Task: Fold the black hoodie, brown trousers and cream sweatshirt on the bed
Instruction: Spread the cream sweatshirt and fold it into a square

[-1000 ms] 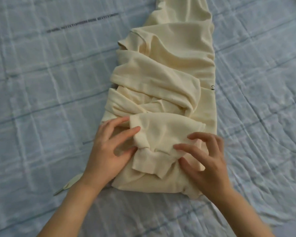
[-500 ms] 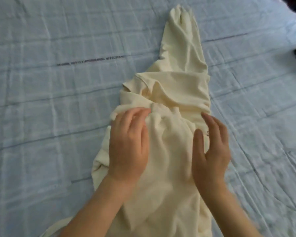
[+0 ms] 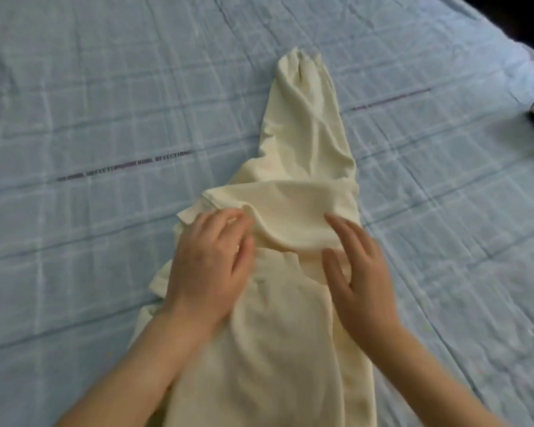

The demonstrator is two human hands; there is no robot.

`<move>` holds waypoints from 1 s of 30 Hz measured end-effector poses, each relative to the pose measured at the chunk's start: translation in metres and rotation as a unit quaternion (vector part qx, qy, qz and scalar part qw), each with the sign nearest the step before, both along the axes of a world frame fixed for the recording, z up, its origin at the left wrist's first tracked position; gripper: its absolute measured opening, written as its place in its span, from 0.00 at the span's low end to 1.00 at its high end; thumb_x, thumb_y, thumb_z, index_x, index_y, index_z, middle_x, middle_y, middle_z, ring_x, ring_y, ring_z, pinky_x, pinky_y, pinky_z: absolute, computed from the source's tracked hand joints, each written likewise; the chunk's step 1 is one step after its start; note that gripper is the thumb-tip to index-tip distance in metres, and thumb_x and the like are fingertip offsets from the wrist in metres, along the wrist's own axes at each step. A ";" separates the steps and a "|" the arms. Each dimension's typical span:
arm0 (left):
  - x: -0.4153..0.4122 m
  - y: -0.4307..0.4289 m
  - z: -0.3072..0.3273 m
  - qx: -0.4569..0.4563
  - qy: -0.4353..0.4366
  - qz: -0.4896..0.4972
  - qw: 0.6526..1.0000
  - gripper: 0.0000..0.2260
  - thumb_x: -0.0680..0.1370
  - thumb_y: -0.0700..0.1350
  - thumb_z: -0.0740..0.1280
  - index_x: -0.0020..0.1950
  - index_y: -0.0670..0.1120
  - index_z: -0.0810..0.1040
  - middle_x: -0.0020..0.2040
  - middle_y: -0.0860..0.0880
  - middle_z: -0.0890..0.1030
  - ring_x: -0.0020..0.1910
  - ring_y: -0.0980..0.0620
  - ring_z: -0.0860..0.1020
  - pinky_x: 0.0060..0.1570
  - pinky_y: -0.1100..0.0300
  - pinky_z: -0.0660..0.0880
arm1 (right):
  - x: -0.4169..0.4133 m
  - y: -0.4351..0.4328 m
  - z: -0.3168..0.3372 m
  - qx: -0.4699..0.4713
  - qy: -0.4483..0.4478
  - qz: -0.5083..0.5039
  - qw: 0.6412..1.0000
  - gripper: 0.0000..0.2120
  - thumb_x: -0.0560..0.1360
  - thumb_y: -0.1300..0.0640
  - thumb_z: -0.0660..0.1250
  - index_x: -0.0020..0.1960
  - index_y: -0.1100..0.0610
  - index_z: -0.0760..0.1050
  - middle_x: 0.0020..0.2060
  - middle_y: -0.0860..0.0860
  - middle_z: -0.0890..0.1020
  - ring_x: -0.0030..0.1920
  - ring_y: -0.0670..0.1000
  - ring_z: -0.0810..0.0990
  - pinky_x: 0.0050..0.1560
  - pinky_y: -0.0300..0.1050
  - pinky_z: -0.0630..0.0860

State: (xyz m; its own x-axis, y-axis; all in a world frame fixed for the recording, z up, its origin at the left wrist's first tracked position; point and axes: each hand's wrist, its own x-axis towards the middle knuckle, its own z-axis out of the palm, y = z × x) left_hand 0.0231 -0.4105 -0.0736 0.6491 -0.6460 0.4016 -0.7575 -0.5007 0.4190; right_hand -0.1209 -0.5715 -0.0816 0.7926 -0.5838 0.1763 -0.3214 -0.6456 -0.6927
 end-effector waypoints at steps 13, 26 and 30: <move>0.170 -0.181 -0.029 0.065 0.367 0.066 0.926 0.17 0.78 0.40 0.66 0.67 0.48 0.76 0.68 0.46 0.75 0.37 0.50 0.77 0.28 0.69 0.69 | 0.159 -0.193 -0.026 0.358 0.020 -0.057 0.932 0.30 0.76 0.61 0.70 0.73 0.39 0.69 0.48 0.44 0.83 0.39 0.40 0.84 0.35 0.33 0.78; 0.103 -0.054 0.087 -0.251 0.479 -0.123 0.832 0.18 0.72 0.30 0.66 0.48 0.51 0.85 0.48 0.54 0.84 0.50 0.55 0.81 0.50 0.61 0.78 | 0.035 -0.116 0.063 0.345 -0.206 0.102 0.910 0.26 0.73 0.66 0.70 0.68 0.46 0.77 0.49 0.54 0.83 0.48 0.53 0.81 0.51 0.47 0.80; 0.045 0.017 0.050 -0.134 0.447 -0.058 0.882 0.16 0.70 0.32 0.73 0.48 0.53 0.85 0.46 0.58 0.85 0.47 0.61 0.80 0.51 0.68 0.76 | -0.035 -0.045 0.031 0.266 -0.057 0.073 0.959 0.25 0.74 0.64 0.74 0.62 0.37 0.79 0.42 0.50 0.83 0.41 0.53 0.81 0.46 0.43 0.80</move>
